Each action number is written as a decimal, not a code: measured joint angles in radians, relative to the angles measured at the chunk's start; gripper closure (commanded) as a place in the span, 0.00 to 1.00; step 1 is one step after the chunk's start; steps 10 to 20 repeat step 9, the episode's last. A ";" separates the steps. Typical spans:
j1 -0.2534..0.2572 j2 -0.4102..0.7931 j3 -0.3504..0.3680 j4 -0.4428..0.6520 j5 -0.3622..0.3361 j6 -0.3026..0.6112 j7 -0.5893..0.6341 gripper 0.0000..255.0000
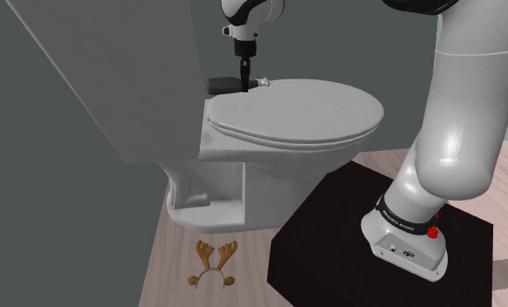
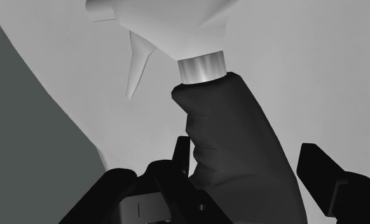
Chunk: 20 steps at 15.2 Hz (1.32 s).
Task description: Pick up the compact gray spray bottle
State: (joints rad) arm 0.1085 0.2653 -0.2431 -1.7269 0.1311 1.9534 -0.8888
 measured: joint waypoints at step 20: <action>0.001 -0.023 -0.002 0.083 -0.010 -0.105 0.013 1.00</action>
